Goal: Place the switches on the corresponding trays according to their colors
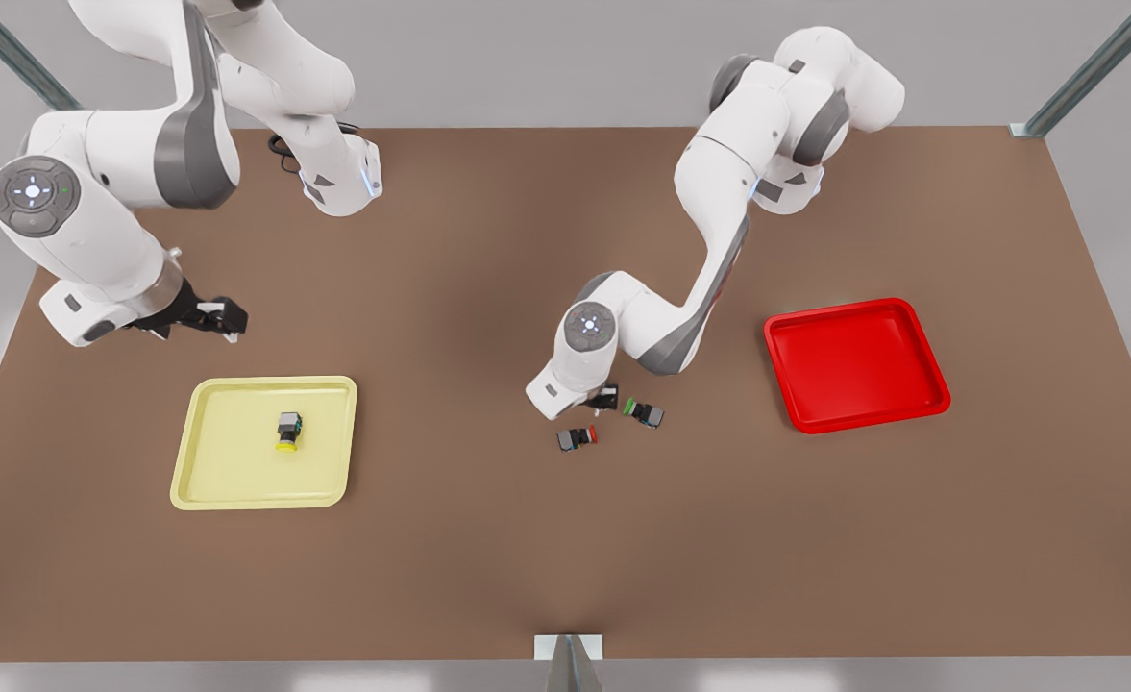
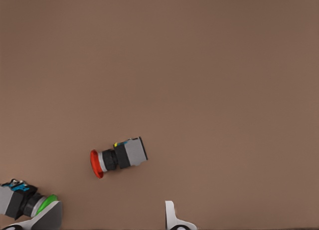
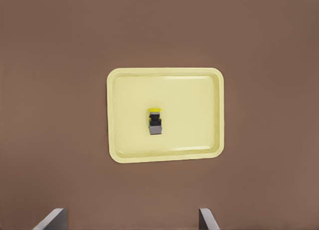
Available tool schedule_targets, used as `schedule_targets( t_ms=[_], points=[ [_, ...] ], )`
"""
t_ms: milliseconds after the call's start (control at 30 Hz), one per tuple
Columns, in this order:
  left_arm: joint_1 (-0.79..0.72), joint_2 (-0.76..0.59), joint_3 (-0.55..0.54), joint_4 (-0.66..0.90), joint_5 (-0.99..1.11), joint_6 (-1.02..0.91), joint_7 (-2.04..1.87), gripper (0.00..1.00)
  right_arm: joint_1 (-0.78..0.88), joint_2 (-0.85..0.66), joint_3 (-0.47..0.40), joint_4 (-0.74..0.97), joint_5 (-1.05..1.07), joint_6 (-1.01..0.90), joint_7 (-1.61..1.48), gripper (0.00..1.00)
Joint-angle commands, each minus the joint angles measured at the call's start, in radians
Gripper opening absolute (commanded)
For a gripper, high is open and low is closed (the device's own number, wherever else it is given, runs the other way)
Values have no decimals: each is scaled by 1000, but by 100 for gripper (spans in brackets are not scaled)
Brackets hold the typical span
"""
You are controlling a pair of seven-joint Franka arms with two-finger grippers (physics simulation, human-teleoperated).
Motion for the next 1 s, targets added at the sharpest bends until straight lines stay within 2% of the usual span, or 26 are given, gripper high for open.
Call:
schedule_targets(
  t_ms=[0, 333, 600, 667, 833, 967],
  points=[
    [0, 1, 0, -2, 1, 1, 13, 100, -2, 2, 0, 1, 0, 1, -1, 100],
    [-18, 3, -2, -16, -21, -60, -1, 100, -7, 61, 3, -1, -3, 37, 1, 100],
    [-28, 26, 2, -12, -22, -62, 1268, 100, -5, 76, 3, 1, -3, 39, 1, 100],
    [-26, 19, 3, -2, -24, -94, 1412, 100, -4, 78, 2, 1, -5, 39, 1, 100],
    [-100, 85, 8, 59, -78, -74, 1190, 100, -2, 78, 3, 1, -6, 37, 1, 100],
    [-98, 113, 24, 87, -77, -79, 1190, 100, -1, 79, 3, 1, -8, 39, 1, 100]
  ],
)
